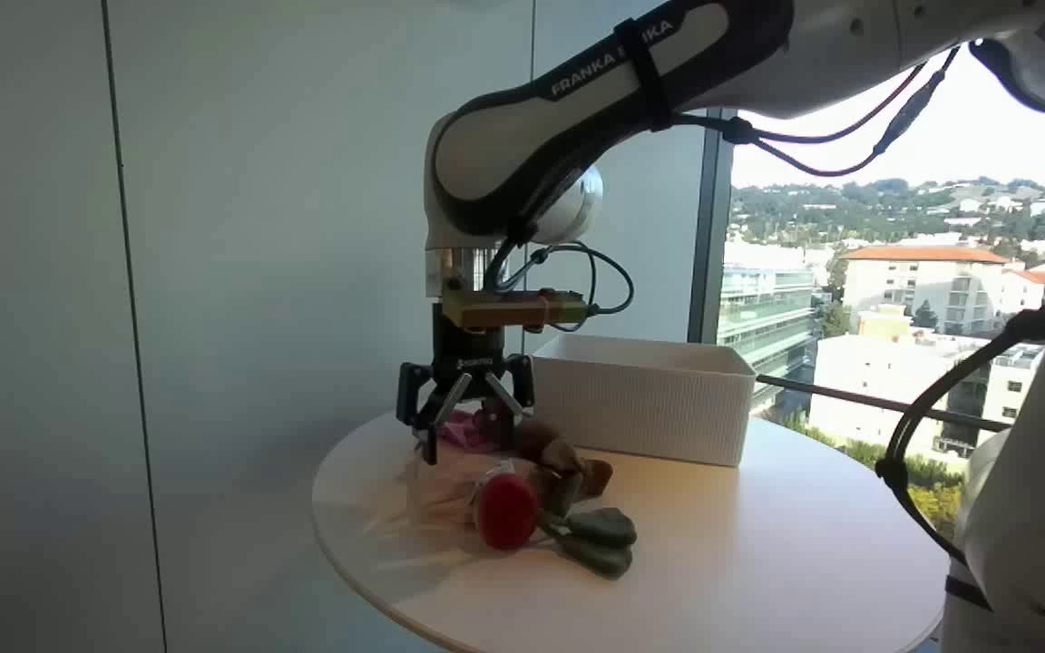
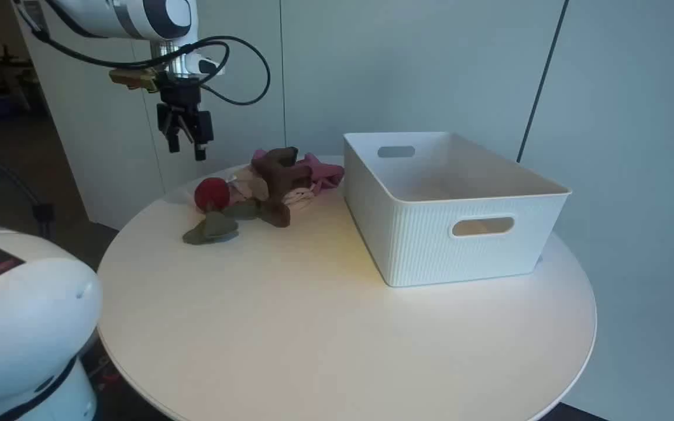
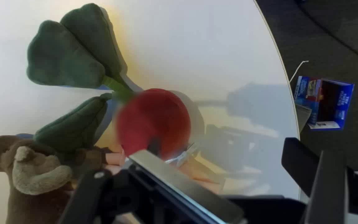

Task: Remove the things from the table and put them in the basket

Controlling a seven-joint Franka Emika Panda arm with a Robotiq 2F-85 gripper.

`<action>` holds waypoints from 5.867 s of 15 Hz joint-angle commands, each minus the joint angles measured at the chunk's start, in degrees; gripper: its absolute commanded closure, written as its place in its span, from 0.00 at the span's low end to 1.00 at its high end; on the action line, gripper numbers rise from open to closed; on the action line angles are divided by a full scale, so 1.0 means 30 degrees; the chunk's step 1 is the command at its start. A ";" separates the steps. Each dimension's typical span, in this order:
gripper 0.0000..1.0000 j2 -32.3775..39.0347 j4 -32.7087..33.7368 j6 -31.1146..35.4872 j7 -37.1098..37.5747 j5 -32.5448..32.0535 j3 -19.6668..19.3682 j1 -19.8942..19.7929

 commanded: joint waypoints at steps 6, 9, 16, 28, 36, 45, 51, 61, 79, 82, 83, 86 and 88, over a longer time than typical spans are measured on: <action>0.00 0.0004 0.0227 -0.0031 0.0075 -0.0097 -0.0370 0.0392; 0.00 -0.1138 0.0202 -0.0941 0.2625 -0.2607 -0.0075 -0.0126; 0.00 -0.1624 -0.0034 -0.2010 0.5976 -0.6726 -0.1520 -0.2119; 0.00 0.5762 0.2138 0.7135 -0.3731 0.0752 -0.3665 -0.1149; 0.60 0.6279 0.3143 0.3760 -0.6511 0.4074 -0.3556 -0.0728; 0.90 0.3000 0.2937 0.1722 -0.2780 0.0357 -0.3570 -0.0358; 0.89 -0.2583 0.1944 0.0383 0.2177 -0.4266 -0.2526 -0.0802; 0.89 -0.7770 0.2017 -0.4934 0.6655 -0.9603 -0.1377 -0.3822; 0.90 0.0023 0.8378 -0.1534 0.7750 -1.3101 -0.4610 -0.5139; 0.89 0.2055 0.7947 0.0506 0.7745 -1.2074 -0.4966 -0.4733; 0.89 0.2768 0.8089 0.0722 0.7886 -1.1860 -0.5107 -0.4697; 0.89 0.4864 0.8971 -0.0860 1.0312 -1.2602 -0.5547 -0.4638; 0.90 0.5903 0.9676 -0.1751 1.1143 -1.1961 -0.6014 -0.4389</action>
